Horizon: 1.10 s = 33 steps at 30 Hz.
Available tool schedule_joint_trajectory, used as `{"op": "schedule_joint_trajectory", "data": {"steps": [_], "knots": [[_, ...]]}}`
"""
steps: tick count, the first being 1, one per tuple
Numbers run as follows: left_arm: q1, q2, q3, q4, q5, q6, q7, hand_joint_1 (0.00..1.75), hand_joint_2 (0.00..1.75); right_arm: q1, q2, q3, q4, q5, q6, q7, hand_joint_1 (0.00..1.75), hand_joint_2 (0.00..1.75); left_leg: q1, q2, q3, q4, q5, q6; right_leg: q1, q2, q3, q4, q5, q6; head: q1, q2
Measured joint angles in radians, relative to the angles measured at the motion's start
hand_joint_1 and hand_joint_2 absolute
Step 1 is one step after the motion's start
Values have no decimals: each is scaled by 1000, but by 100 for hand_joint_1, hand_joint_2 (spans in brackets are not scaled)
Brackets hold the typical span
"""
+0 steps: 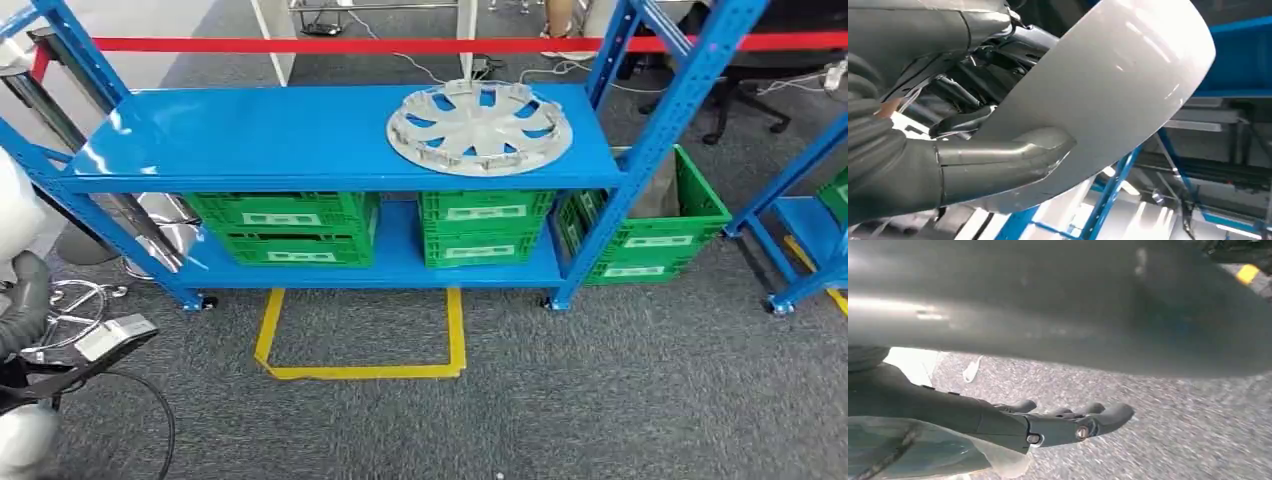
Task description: Take the parts from the cabinet and place them on the table.
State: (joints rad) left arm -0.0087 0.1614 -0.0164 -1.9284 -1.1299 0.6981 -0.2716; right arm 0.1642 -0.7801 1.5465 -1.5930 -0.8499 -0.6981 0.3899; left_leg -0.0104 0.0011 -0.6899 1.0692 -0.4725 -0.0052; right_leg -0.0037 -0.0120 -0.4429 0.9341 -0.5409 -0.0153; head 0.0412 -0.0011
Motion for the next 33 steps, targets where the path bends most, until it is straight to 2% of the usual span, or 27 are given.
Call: {"op": "schedule_joint_trajectory", "data": {"steps": [1, 2, 3, 4, 5, 7, 8, 9, 12, 13, 14, 15, 17, 18, 19, 20, 22, 23, 24, 25, 27, 28, 29, 30, 31, 32, 33], "knots": [[1, 1, 2, 0, 0, 0, -2, 175, 175, 1, 0, 0, 0, 3, 0, 0, 0, 0, 6, 0, -11, 87, -72, -9, 0, -2, -13, 2, 12, 0, -1, 0], [2, 2, 2, 0, 1, 0, -2, 175, 175, 2, 0, 0, 0, 3, 0, 1, 0, 0, 11, 1, -20, 162, -111, -14, 1, -3, -20, 5, 21, 0, -1, 0], [4, 2, 3, 0, 4, 0, -2, 175, 175, 2, 0, 0, 0, 3, 0, 2, 0, 0, 14, 1, -22, 222, -119, -19, 0, -3, -33, 13, 31, 1, -1, 0], [6, 3, 4, 0, 6, 0, -4, 175, 175, 2, 0, -1, 0, 5, 0, 3, 0, 0, 17, 1, -12, 238, -97, -23, 0, -3, -54, 22, 39, 3, -2, 0], [6, 4, 5, 0, 6, 0, -5, 175, 175, 2, 0, -1, 0, 8, 0, 4, 0, 0, 20, 1, 16, 217, -65, -24, -1, -3, -73, 31, 46, 5, -1, 0], [8, 4, 10, 0, 7, 0, -8, 175, 175, 5, 0, -2, 0, 15, 0, 10, 0, 0, 22, 1, 133, 47, -11, -23, -5, -3, -101, 50, 53, 12, -1, 0], [8, 5, 12, 0, 7, 0, -8, 175, 175, 6, 0, -3, 0, 17, 0, 10, 0, 0, 22, -1, 173, -27, -30, -20, -4, -3, -113, 56, 56, 16, -1, 0], [9, 7, 12, -1, 8, 0, -8, 175, 175, 5, 0, -4, 0, 22, 0, 12, 0, 0, 16, -4, 191, -65, -37, -15, -1, -3, -123, 65, 60, 22, 0, 0], [12, 9, 20, -3, 8, 0, -8, 175, 175, 13, 0, -11, 0, 54, 0, 31, 0, 0, 10, -4, 180, -71, -30, 5, -6, -2, -136, 58, 88, 45, -1, 0], [12, 9, 23, -3, 9, 0, -8, 175, 175, 16, 0, -13, 0, 71, 0, 40, 0, 0, 18, -1, 180, -93, -22, 17, -6, 0, -144, 62, 82, 52, 0, 0], [13, 9, 25, -3, 11, 0, -8, 175, 175, 19, 0, -16, 0, 84, 0, 48, 0, 0, 17, 2, 172, -92, -15, 26, -8, 4, -156, 81, 47, 55, 1, 0], [16, 9, 28, -5, 12, 0, -9, 175, 175, 23, 0, -21, 0, 94, 0, 51, 0, 0, 17, 3, 163, -93, -8, 36, -8, 6, -177, 136, -9, 57, 4, 0], [22, 8, 32, -5, 18, 0, -10, 175, 175, 24, 0, -26, 0, 98, 0, 58, 0, 0, 13, 5, 141, -90, 8, 41, -8, 8, -216, 289, -104, 62, 6, 0], [24, 8, 35, -5, 19, 0, -11, 175, 175, 25, 0, -26, 0, 98, 0, 59, 0, 0, 10, 6, 127, -87, 17, 42, -8, 8, -229, 356, -126, 63, 6, 0], [26, 8, 37, -5, 20, 0, -10, 175, 175, 26, 0, -27, 0, 99, 0, 60, 0, 0, 8, 6, 114, -83, 25, 42, -8, 8, -221, 375, -113, 62, 6, 0], [28, 8, 39, -5, 21, 0, -10, 175, 175, 27, 0, -28, 0, 100, 0, 61, 0, 0, 6, 6, 101, -79, 33, 42, -8, 8, -195, 353, -78, 60, 6, 0], [30, 8, 43, -6, 21, 0, -12, 175, 175, 27, 0, -30, 0, 103, 0, 67, 0, 0, 3, 5, 77, -75, 49, 39, -7, 8, -94, 214, -2, 51, 6, 0], [30, 8, 46, -6, 22, 0, -13, 175, 175, 27, 0, -31, 0, 105, 0, 67, 0, 0, 2, 4, 71, -72, 58, 37, -5, 10, -33, 124, 2, 42, 5, 0], [30, 8, 48, -7, 24, 0, -14, 175, 175, 27, -2, -32, 0, 105, -1, 69, 0, 0, -3, 3, 64, -71, 65, 31, 2, 11, 24, 36, -27, 37, 6, 0], [31, 8, 49, -8, 24, 0, -16, 175, 175, 27, -3, -35, -2, 104, -1, 69, 0, 0, -1, 4, 61, -71, 78, 26, 1, 10, 41, 5, -34, 37, 3, 0], [31, 8, 51, -9, 24, 0, -18, 175, 175, 29, -4, -38, -3, 103, -1, 69, 0, 0, 4, 4, 58, -81, 100, 15, 8, 11, 17, 14, -21, 31, 5, 0], [32, 10, 52, -9, 24, 0, -18, 175, 175, 30, -4, -38, -3, 100, -1, 69, 0, 0, 0, 3, 53, -84, 108, 9, 1, 9, 6, 6, -4, 24, 6, 0], [34, 10, 53, -9, 24, 0, -19, 175, 175, 29, -4, -40, -3, 96, 0, 66, 0, 0, 4, 0, 45, -74, 76, 2, -2, 3, -9, 5, 9, 16, 5, 0], [34, 11, 54, -9, 25, 0, -19, 175, 175, 29, -4, -42, -3, 89, 0, 63, 0, 0, 5, 0, 34, -33, 3, -3, -3, 2, -24, 6, 20, 5, 2, 0], [35, 12, 55, -9, 26, 0, -19, 175, 175, 30, -4, -43, -3, 84, 0, 58, 0, 0, 10, 1, 25, 34, -71, -9, -3, -1, -37, 7, 31, 3, -3, 0], [35, 12, 55, -9, 29, 0, -20, 175, 175, 30, -4, -44, -3, 79, 0, 53, 0, 0, 12, 1, 15, 110, -125, -13, -2, -2, -50, 9, 43, 3, 0, 0], [37, 12, 55, -9, 31, 0, -20, 175, 175, 29, -4, -45, -3, 73, 0, 48, 0, 0, 15, 1, 10, 183, -154, -17, -2, -2, -57, 13, 56, 3, -1, 0]]}}
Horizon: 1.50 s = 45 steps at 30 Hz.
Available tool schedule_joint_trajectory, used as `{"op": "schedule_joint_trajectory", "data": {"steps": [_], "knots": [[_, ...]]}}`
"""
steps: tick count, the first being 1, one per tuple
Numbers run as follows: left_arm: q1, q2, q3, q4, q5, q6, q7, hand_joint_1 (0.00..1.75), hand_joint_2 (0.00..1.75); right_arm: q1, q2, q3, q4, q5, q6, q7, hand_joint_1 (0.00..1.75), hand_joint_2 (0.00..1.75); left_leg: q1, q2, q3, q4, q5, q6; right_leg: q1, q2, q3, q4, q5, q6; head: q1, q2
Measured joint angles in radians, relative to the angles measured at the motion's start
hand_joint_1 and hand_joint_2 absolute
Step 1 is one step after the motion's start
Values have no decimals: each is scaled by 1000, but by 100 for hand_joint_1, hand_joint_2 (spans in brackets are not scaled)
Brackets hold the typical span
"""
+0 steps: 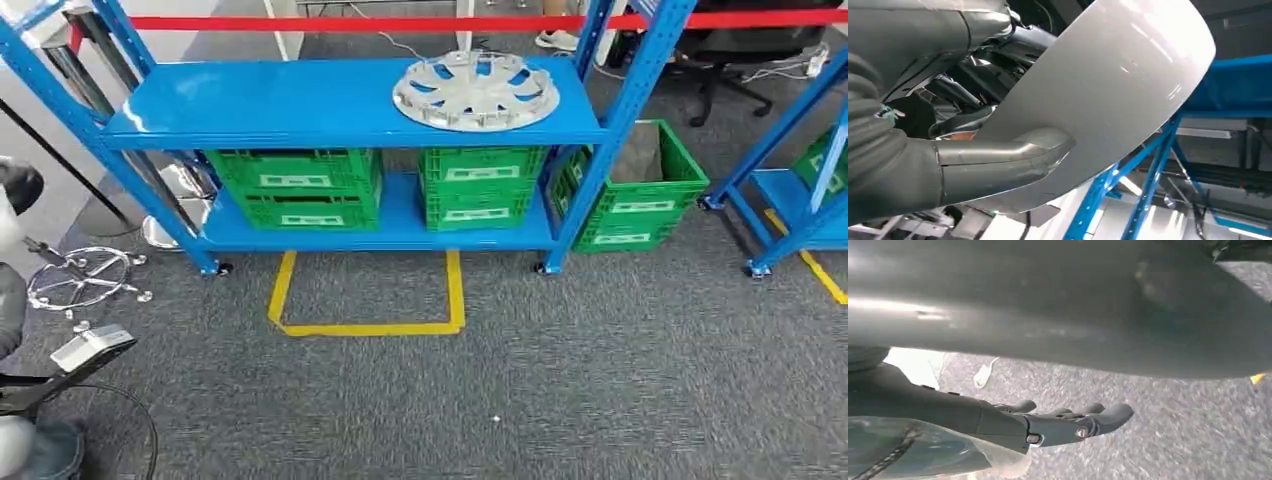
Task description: Take the parts from the cabinet and place them on the table.
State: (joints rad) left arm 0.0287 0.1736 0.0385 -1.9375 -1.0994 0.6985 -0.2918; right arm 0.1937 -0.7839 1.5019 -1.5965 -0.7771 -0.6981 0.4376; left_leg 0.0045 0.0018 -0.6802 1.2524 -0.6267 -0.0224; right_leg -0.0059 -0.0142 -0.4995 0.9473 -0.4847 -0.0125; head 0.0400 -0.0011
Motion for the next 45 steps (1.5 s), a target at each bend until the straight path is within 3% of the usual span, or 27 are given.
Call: {"op": "schedule_joint_trajectory", "data": {"steps": [2, 4, 5, 6, 7, 10, 11, 12, 14, 15, 16, 17, 19, 20, 22, 23, 26, 28, 30, 32, 33, 35, 37, 40, 41, 43, 45], "knots": [[2, 0, 1, 0, 2, 0, 0, 175, 175, 0, 0, -2, 0, -5, 0, -4, 0, 0, 4, 0, 19, 52, 46, -5, -1, 0, -44, 16, 22, 3, 0, 0], [2, 0, 1, 0, 3, 0, -1, 175, 175, 0, 0, -4, 0, -8, 0, -6, 0, 0, 8, 0, 115, -57, 123, -5, -3, 0, -91, 39, 38, 11, 0, 0], [2, 0, 2, -1, 3, 0, -1, 175, 175, 0, 0, -5, 0, -8, 0, -6, 0, 0, 9, 0, 179, -144, 124, -4, -4, 0, -106, 50, 44, 16, 0, 0], [1, 0, 2, -3, 4, 0, -1, 175, 175, 1, 0, -5, 0, -8, 0, -6, 0, 0, 6, -1, 235, -234, 82, -1, 0, 1, -117, 59, 50, 22, -1, 0], [2, 0, 2, -5, 4, 0, -1, 175, 175, 1, 0, -6, 0, -8, 0, -6, 0, 0, 3, -4, 260, -288, 62, 11, 0, 1, -123, 63, 57, 29, 2, 0], [3, 1, 5, -6, 5, 0, -2, 175, 175, 4, 0, -8, -1, -8, 0, -5, 0, 0, -4, -3, 223, -277, 91, 34, -4, 2, -134, 51, 97, 47, 0, 0], [2, 0, 4, -6, 5, 0, -2, 175, 175, 5, 0, -8, -1, -8, 0, -2, 0, 0, 2, 6, 212, -280, 106, 43, -9, 8, -142, 60, 74, 51, -4, 0], [2, 1, 3, -6, 6, 0, -1, 175, 175, 7, 0, -9, -2, -8, 0, -1, 0, 0, 1, 6, 196, -279, 118, 54, -9, 9, -155, 86, 16, 52, -1, 0], [4, 0, 3, -6, 6, 0, -1, 175, 175, 8, 0, -10, -2, -8, 0, 1, 0, 0, -1, 8, 163, -279, 146, 60, -9, 11, -187, 220, -121, 57, 3, 0], [4, 0, 3, -6, 6, 0, 0, 175, 175, 9, 0, -10, -2, -8, 0, 1, 0, 0, -3, 8, 146, -278, 161, 60, -9, 11, -194, 291, -157, 59, 3, 0], [5, 0, 3, -6, 8, 0, 2, 175, 175, 8, 0, -10, -2, -7, 0, 2, 0, 0, -5, 8, 125, -276, 176, 60, -9, 11, -194, 348, -157, 59, 3, 0], [6, 0, 2, -6, 9, 0, 4, 175, 175, 8, 0, -13, -2, -3, 0, 3, 0, 0, -6, 8, 104, -273, 191, 59, -9, 11, -180, 369, -120, 59, 3, 0], [6, 0, 1, -6, 11, 0, 9, 175, 175, 9, 0, -16, -2, 0, 0, 7, 0, 0, -7, 8, 64, -264, 215, 55, -8, 11, -103, 309, -31, 55, 3, 0], [7, 0, 0, -6, 12, 0, 18, 175, 175, 10, 0, -19, -2, 5, 0, 11, 0, 0, -7, 8, 46, -260, 227, 51, -8, 12, -29, 220, -20, 52, 3, 0], [7, 8, -4, -7, 24, 0, 39, 175, 175, 16, 0, -29, -4, 22, 0, 21, 0, 0, -12, 7, 34, -247, 240, 41, -4, 12, 124, 5, -95, 44, 4, 0], [7, 14, -6, -7, 29, 0, 51, 175, 175, 15, 0, -32, -5, 29, 0, 27, 0, 0, -12, 8, 31, -247, 254, 36, -2, 13, 120, -14, -113, 41, 3, 0], [8, 26, -18, -7, 29, 0, 67, 175, 175, 24, 0, -37, -8, 46, 0, 40, 0, 0, -6, 5, 23, -253, 278, 18, -6, 9, 97, -9, -87, 18, 5, 0], [10, 34, -21, -7, 29, 0, 67, 175, 175, 29, 0, -41, -10, 56, 0, 46, 0, 0, -3, 2, 4, -184, 166, 6, -4, 3, 76, -7, -69, 6, -2, 0], [12, 36, -25, -7, 29, 0, 67, 175, 175, 33, 0, -44, -11, 62, 0, 52, 0, 0, 0, 2, -25, -32, 65, -3, -3, 1, 55, -5, -50, 2, -4, 0], [14, 37, -29, -7, 29, 0, 67, 175, 175, 36, 0, -46, -13, 67, 0, 52, 0, 0, 2, 2, -26, 55, 72, -7, -3, 1, 28, 4, -35, 5, -4, 0], [14, 39, -31, -7, 30, 0, 67, 175, 175, 36, 0, -47, -13, 70, 0, 52, 0, 0, 3, 2, 1, 33, 105, -7, -3, 1, 21, 11, -30, 6, -4, 0], [14, 42, -33, -7, 30, 0, 67, 175, 175, 36, 0, -48, -13, 73, 0, 52, 0, 0, 4, 2, 111, -127, 156, 0, -3, 3, 5, 26, -24, 11, -4, 0], [15, 45, -35, -7, 31, 0, 67, 175, 175, 35, 0, -49, -14, 73, 0, 53, 0, 0, 0, 1, 181, -245, 131, 13, 2, 2, -13, 42, -19, 20, -3, 0], [15, 50, -36, -8, 31, 0, 67, 175, 175, 36, 0, -52, -16, 74, 0, 53, 0, 0, -5, 1, 167, -253, 129, 25, 0, 1, -27, 42, -5, 40, -2, 0], [15, 50, -36, -8, 31, 0, 67, 175, 175, 36, -1, -52, -16, 74, 0, 53, 0, 0, 3, 3, 167, -266, 139, 37, 3, 1, -31, 44, -6, 45, -4, 0], [14, 50, -37, -8, 31, 0, 67, 175, 175, 37, -1, -52, -18, 76, 0, 55, 0, 0, 5, 8, 157, -271, 151, 53, 0, 10, -71, 117, -67, 51, 5, 0], [17, 50, -37, -8, 30, 0, 67, 175, 175, 36, -1, -53, -18, 79, 0, 62, 0, 0, 2, 8, 139, -270, 161, 56, -4, 11, -143, 281, -149, 59, 5, 0]]}}
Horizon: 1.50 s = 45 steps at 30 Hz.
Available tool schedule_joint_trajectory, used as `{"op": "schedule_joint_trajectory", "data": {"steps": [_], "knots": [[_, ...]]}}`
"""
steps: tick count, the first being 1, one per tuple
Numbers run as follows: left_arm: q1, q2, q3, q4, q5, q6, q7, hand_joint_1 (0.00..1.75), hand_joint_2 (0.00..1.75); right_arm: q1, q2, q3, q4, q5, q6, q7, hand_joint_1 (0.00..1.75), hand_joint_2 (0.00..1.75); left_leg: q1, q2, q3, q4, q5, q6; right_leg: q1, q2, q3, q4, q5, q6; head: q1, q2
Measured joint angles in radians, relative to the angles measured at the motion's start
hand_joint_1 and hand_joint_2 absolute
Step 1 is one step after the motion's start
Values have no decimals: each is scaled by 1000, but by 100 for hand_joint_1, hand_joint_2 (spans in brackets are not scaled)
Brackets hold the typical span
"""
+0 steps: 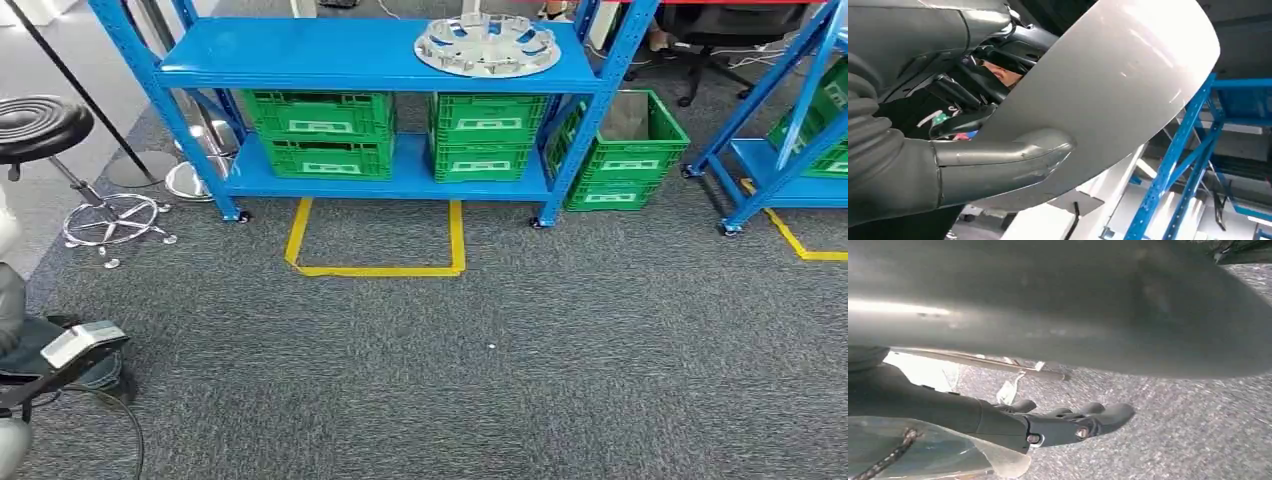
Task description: Take the parts from the cabinet and place them on the table.
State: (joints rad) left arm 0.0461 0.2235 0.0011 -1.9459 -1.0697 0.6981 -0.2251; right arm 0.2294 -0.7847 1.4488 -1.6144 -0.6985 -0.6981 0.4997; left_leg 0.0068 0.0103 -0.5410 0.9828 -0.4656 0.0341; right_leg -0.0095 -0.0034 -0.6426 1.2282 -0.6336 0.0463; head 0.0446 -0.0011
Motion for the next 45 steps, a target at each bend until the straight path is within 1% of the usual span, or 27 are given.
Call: {"op": "schedule_joint_trajectory", "data": {"steps": [1, 3, 6, 7, 8, 9, 10, 11, 13, 14, 15, 17, 20, 22, 24, 25, 26, 27, 28, 30, 32, 34, 36, 38, 40, 41, 45], "knots": [[0, 0, 0, 0, 0, 0, 0, 175, 175, 0, 0, 0, 0, 4, 0, 2, 0, 0, -1, 0, -8, 1, 6, 0, -1, 0, -27, 62, -23, 2, 1, 0], [2, 0, -2, 0, 0, 0, 4, 175, 175, 1, 0, 0, 0, 8, 0, 8, 0, 0, -1, 0, -20, 3, 15, -3, -1, 0, -12, 53, 4, 4, 1, 0], [2, 0, -7, 0, 0, 0, 5, 175, 175, 0, 0, 0, 0, 15, 0, 14, 0, 0, -1, -1, -27, 9, 22, -11, -3, 0, 146, -215, 114, -3, 1, 0], [2, 2, -8, 0, 0, 0, 5, 175, 175, -3, 0, 0, 0, 15, 0, 17, 0, 0, -10, -2, -32, 15, 24, -19, 1, 0, 160, -257, 96, -5, 1, 0], [0, 3, -10, 0, 0, 0, 5, 175, 175, -3, 0, -1, -1, 16, 0, 17, 0, 0, -9, -1, -34, 15, 28, -23, 0, 2, 154, -255, 103, -14, -3, 0], [0, 5, -10, 0, 0, 0, 5, 175, 175, -1, 0, -1, -2, 18, 0, 18, 0, 0, -12, -1, -36, 18, 17, -12, -2, 1, 152, -258, 106, -11, -1, 0], [1, 5, -13, 0, 0, 0, 5, 175, 175, 1, 0, 0, -3, 18, 0, 20, 0, 0, -11, -1, -38, 17, 21, 10, -1, 2, 153, -257, 106, -11, -3, 0], [0, 6, -14, 0, 0, 0, 5, 175, 175, 1, 0, 0, -3, 18, 0, 20, 0, 0, -11, -1, -37, 17, 25, 14, 1, 1, 152, -257, 108, -15, -1, 0], [0, 8, -18, 0, 0, 0, 6, 175, 175, 1, 0, 0, -4, 19, 0, 20, 0, 0, -9, -1, -36, 13, 38, -2, 3, 1, 149, -256, 112, -20, -2, 0], [-1, 12, -20, -2, 0, 0, 6, 175, 175, 2, 0, 0, -5, 19, 0, 20, 0, 0, -11, -2, -35, 5, 41, 2, -2, -4, 152, -271, 124, -9, 0, 0], [0, 14, -23, -5, 0, 0, 6, 175, 175, 1, -6, 0, -11, 20, 0, 20, 0, 0, -1, -2, -7, -53, 68, 18, 7, -4, 168, -284, 126, -12, -5, 0], [-9, 14, -24, -5, 0, 1, 6, 175, 175, 1, -5, -1, -11, 21, 0, 19, 0, 0, 7, 3, 15, -108, 109, 21, 6, 3, 139, -220, 68, -10, 2, 0], [-8, 11, -25, -5, -1, 0, 8, 175, 175, -1, -5, -1, -11, 21, 0, 20, 0, 0, 20, 3, -8, -104, 119, 1, -15, 4, 46, -39, -20, 18, 3, 0], [-8, 10, -27, -5, 0, 0, 10, 175, 175, 0, -5, -1, -11, 25, 0, 23, 0, 0, 37, 3, -33, -82, 118, -21, -34, 2, 53, -65, 18, 41, 3, 0], [-8, 10, -29, -5, 0, 0, 14, 175, 175, 0, -5, -1, -11, 30, 0, 28, 0, 0, 63, 3, -69, -32, 107, -56, -61, 0, 129, -224, 101, 77, 4, 0], [-7, 10, -30, -5, 0, 0, 15, 175, 175, -5, -4, -1, -10, 32, 0, 28, 0, 0, 70, 1, -83, -2, 99, -72, -56, -2, 132, -219, 93, 93, 4, 0], [-5, 14, -32, -6, 0, 0, 19, 175, 175, 3, 11, -2, -12, 33, 0, 30, 0, 0, 67, -3, -97, 24, 87, -87, -59, 6, 102, -202, 99, 97, 26, 0], [-4, 13, -36, -6, 0, 0, 19, 175, 175, 1, -7, -3, -14, 34, 0, 29, 0, 0, 67, -3, -102, 38, 83, -94, -57, 10, 97, -176, 92, 49, 17, 1], [-5, 20, -37, -6, -1, 0, 18, 175, 175, -2, -5, -4, -16, 32, 0, 31, 0, 0, 61, -2, -99, 34, 83, -100, -58, 8, 86, -165, 86, 29, 11, 0], [-4, 20, -40, -6, 0, 0, 18, 175, 175, 2, -4, -4, -17, 33, 0, 30, 0, 0, 64, -1, -99, 34, 98, -112, -56, 4, 69, -154, 92, 12, 4, 0], [-1, 23, -42, -6, 0, 0, 20, 175, 175, 0, -5, -4, -19, 33, 0, 31, 0, 0, 61, -2, -123, 98, 8, -100, -49, 2, 53, -156, 104, -4, -10, 0], [-2, 25, -45, -6, 0, 0, 25, 175, 175, 2, -5, -5, -20, 35, 0, 35, 0, 0, 47, -2, -173, 277, -109, -87, -38, 2, 44, -160, 126, -11, -13, 0], [-1, 25, -48, -6, -2, 0, 27, 175, 175, 2, -5, -5, -20, 39, 0, 35, 0, 0, 29, -3, -182, 376, -161, -65, -23, 1, 22, -160, 142, -17, -15, 0], [-1, 25, -49, -6, -2, 0, 27, 175, 175, 3, -5, -5, -20, 39, 0, 35, 0, 0, 7, -4, -113, 301, -132, -27, -5, 2, 8, -160, 154, -25, -15, 0], [-3, 25, -49, -6, -2, 0, 27, 175, 175, 3, -5, -5, -21, 39, 0, 35, 0, 0, -28, -5, 5, 122, -80, 33, 7, 2, 5, -166, 165, -33, -14, 0], [-4, 31, -50, -11, -2, 0, 27, 175, 175, 4, 1, -5, -25, 39, 1, 35, 0, 0, -42, 0, 34, 69, -97, 67, 11, 0, 4, -166, 171, -31, -5, 0], [-8, 33, -50, -11, -2, 0, 26, 175, 175, 5, -3, -6, -29, 39, 1, 35, 0, 0, -48, 4, 29, 38, -65, 46, 3, -7, 2, -181, 194, -11, -11, 0]]}}
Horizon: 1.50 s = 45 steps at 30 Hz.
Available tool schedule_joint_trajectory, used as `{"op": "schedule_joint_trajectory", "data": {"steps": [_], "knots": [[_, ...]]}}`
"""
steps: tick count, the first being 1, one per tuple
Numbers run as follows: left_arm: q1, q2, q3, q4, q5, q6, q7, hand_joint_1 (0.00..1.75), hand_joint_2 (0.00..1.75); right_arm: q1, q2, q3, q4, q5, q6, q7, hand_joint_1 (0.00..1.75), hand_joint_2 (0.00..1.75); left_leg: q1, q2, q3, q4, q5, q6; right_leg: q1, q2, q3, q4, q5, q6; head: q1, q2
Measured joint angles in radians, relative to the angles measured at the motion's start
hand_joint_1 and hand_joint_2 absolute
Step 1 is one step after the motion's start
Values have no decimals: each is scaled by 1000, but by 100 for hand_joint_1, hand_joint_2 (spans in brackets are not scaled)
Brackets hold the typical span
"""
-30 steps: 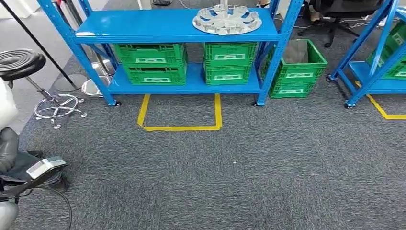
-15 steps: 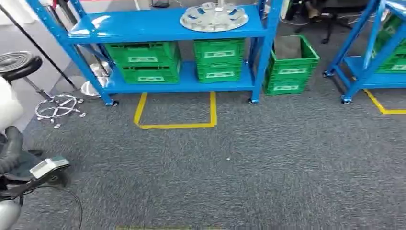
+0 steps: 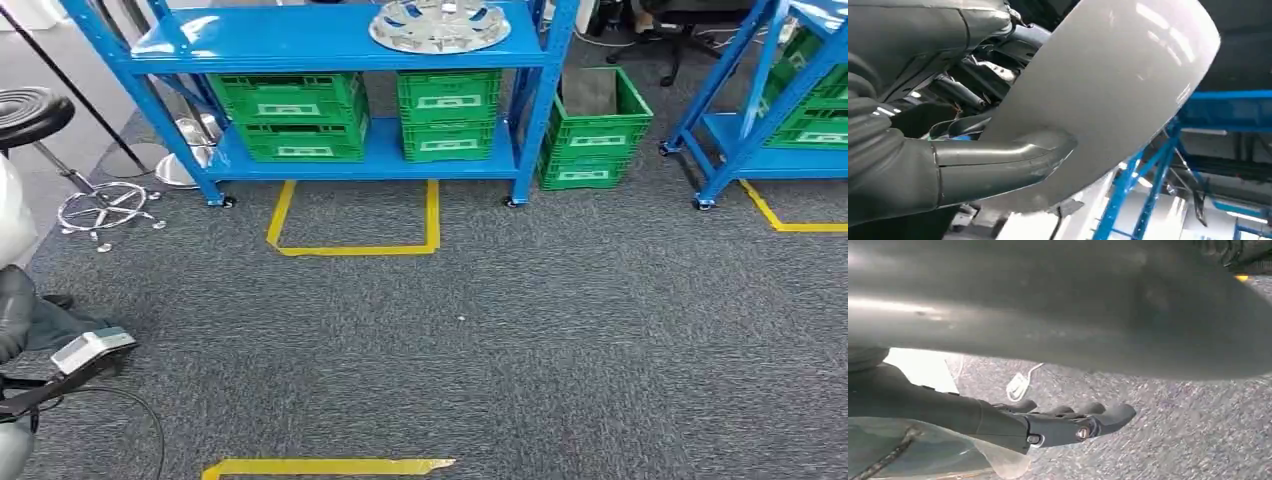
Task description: Take the parts from the cabinet and place them on the table.
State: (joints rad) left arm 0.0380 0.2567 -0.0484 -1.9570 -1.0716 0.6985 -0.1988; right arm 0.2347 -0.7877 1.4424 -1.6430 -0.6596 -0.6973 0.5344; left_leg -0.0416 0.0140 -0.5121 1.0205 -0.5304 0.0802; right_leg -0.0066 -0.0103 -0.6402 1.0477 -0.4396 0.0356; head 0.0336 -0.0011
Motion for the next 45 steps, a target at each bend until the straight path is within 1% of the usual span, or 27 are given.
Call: {"op": "schedule_joint_trajectory", "data": {"steps": [1, 2, 5, 6, 7, 8, 10, 11, 12, 15, 16, 18, 20, 21, 22, 23, 25, 26, 27, 28, 29, 30, 31, 36, 39, 43, 45], "knots": [[1, 0, 0, 0, 0, 0, -2, 175, 175, -1, -2, 0, 0, 0, 0, 0, 0, 0, 14, 3, 4, -20, 19, -14, -1, 1, -9, 9, -5, 2, 0, 0], [-1, -2, 0, 0, 0, 0, -4, 175, 175, 1, -2, 0, 0, 0, 0, 1, 0, 0, 13, 2, 4, -28, 28, -19, 1, 7, -21, 24, -27, 9, 2, 0], [2, -5, 0, 0, 0, 0, -8, 175, 175, 3, -2, -1, 0, -1, 0, 2, 0, 0, 14, 2, -20, -28, 44, -18, -2, 8, -91, 223, -156, 17, 2, 0], [3, -5, 0, 0, 0, 0, -10, 175, 175, 3, -2, -1, 0, -1, -1, 3, 0, 0, 13, 2, -26, -28, 49, -18, -2, 8, -101, 265, -172, 19, 3, 0], [4, -7, 0, 0, 0, 0, -12, 175, 175, 3, -2, -1, 0, 0, -1, 3, 0, 0, 12, 2, -31, -27, 53, -19, -2, 8, -87, 259, -163, 19, 3, 0], [6, -8, 0, 0, 1, 0, -13, 175, 175, 3, -2, -1, 0, 0, -1, 5, 0, 0, 12, 2, -34, -27, 55, -20, -2, 8, -47, 209, -136, 19, 3, 0], [8, -10, 2, 0, 3, 0, -19, 175, 175, 3, -2, 0, 0, 3, -1, 5, 0, 0, 12, 2, -35, -23, 58, -23, -2, 8, 78, 19, -66, 11, 3, 0], [11, -11, 4, 0, 3, 0, -24, 175, 175, 1, -2, 0, 0, 5, -1, 5, 0, 0, 10, 2, -37, -21, 59, -27, 1, 8, 110, -38, -88, 3, 2, 0], [12, -11, 7, 0, 5, 0, -27, 175, 175, 1, -2, -1, 0, 6, -1, 4, 0, 0, 6, 2, -42, -12, 58, -30, 3, 9, 117, -46, -77, -8, 1, 0], [22, -12, 18, -2, 18, 0, -41, 175, 175, -1, -2, 5, 0, 5, -1, 1, 0, 0, 10, 3, -45, -13, 66, -44, 6, 9, 113, -46, -70, -21, 2, 0], [26, -12, 24, -3, 23, 0, -48, 175, 175, -1, -2, 7, 0, 5, -1, -1, 0, 0, 8, 1, -49, -7, 60, -48, -5, 7, 116, -54, -62, -28, 3, 0], [29, -13, 35, -4, 26, 0, -54, 175, 175, -6, -2, 7, 0, 5, -1, -1, 0, 0, 17, -10, -81, 76, -5, -72, -7, 6, 112, -55, -58, -33, -4, 0], [33, -15, 41, -3, 26, 0, -57, 175, 175, -9, -2, 9, 0, 5, -1, -2, 0, 0, 33, -10, -148, 235, -83, -87, -9, 6, 105, -55, -56, -33, -4, 0], [37, -17, 43, -3, 27, 0, -59, 175, 175, -9, -2, 11, 0, 5, -1, -2, 0, 0, 40, -10, -170, 291, -101, -92, -10, 6, 101, -54, -54, -32, -3, 0], [41, -18, 43, -3, 29, 0, -59, 175, 175, -9, -2, 13, 0, 5, -1, -2, 0, 0, 46, -10, -169, 297, -93, -96, -13, 6, 99, -53, -52, -29, -3, 0], [42, -19, 44, -3, 29, 0, -59, 175, 175, -9, -2, 13, 0, 5, -1, -2, 0, 0, 51, -10, -146, 257, -62, -100, -16, 7, 98, -52, -51, -26, -3, 0], [42, -19, 47, -4, 31, 0, -60, 175, 175, -10, -2, 13, 0, 5, -1, -2, 0, 0, 58, -10, -52, 80, 30, -106, -24, 8, 100, -51, -49, -20, -4, 0], [42, -20, 50, -4, 31, 0, -60, 175, 175, -11, -2, 13, 0, 5, -1, -3, 0, 0, 61, -11, -15, 2, 48, -110, -24, 8, 100, -52, -48, -13, -4, 0], [42, -21, 52, -4, 31, 0, -60, 175, 175, -12, -2, 13, 0, 5, -1, -5, 0, 0, 51, -12, -8, -20, 36, -107, -21, 11, 95, -47, -48, -4, -6, 0], [43, -21, 55, -4, 31, 0, -62, 175, 175, -13, -2, 12, 0, 5, -1, -8, 0, 0, 52, -11, -14, -18, 37, -97, -20, 11, 89, -48, -43, 4, -4, 0], [46, -22, 55, -4, 31, 0, -62, 175, 175, -13, -3, 12, 1, 5, -1, -9, 0, 0, 55, -12, -17, -24, 42, -95, -19, 11, 85, -42, -53, -3, -5, 0], [47, -23, 55, -4, 31, 0, -62, 175, 175, -11, -3, 11, 1, 6, -1, -10, 0, 0, 53, -12, -18, -23, 42, -95, -19, 10, 84, -45, -44, -28, -3, 0], [48, -24, 58, -4, 32, 0, -62, 175, 175, -11, -3, 11, 1, 6, -1, -10, 0, 0, 51, -12, -18, -23, 43, -92, -19, 11, 82, -49, -43, -31, -5, 0], [54, -24, 68, -4, 32, 0, -62, 175, 175, -13, -3, 10, 2, 8, -1, -20, 0, 0, 47, -12, -21, -22, 45, -78, -23, 11, 93, -66, -29, -10, -4, 0], [59, -24, 76, -4, 35, 0, -62, 175, 175, -9, -2, 4, 3, 8, -1, -28, 0, 0, 45, -12, -23, -22, 47, -76, -24, 11, 92, -70, -25, -3, -4, 0], [62, -23, 81, -4, 35, 0, -62, 175, 175, -9, -2, 0, 6, 8, -1, -35, 0, 0, 43, -12, -23, -21, 46, -73, -27, 11, 93, -71, -26, 15, -4, 0], [62, -22, 85, -4, 35, 0, -62, 175, 175, -9, -2, -1, 8, 1, -1, -44, 0, 0, 43, -12, -23, -21, 46, -72, -27, 11, 92, -71, -26, 18, -5, 0]]}}
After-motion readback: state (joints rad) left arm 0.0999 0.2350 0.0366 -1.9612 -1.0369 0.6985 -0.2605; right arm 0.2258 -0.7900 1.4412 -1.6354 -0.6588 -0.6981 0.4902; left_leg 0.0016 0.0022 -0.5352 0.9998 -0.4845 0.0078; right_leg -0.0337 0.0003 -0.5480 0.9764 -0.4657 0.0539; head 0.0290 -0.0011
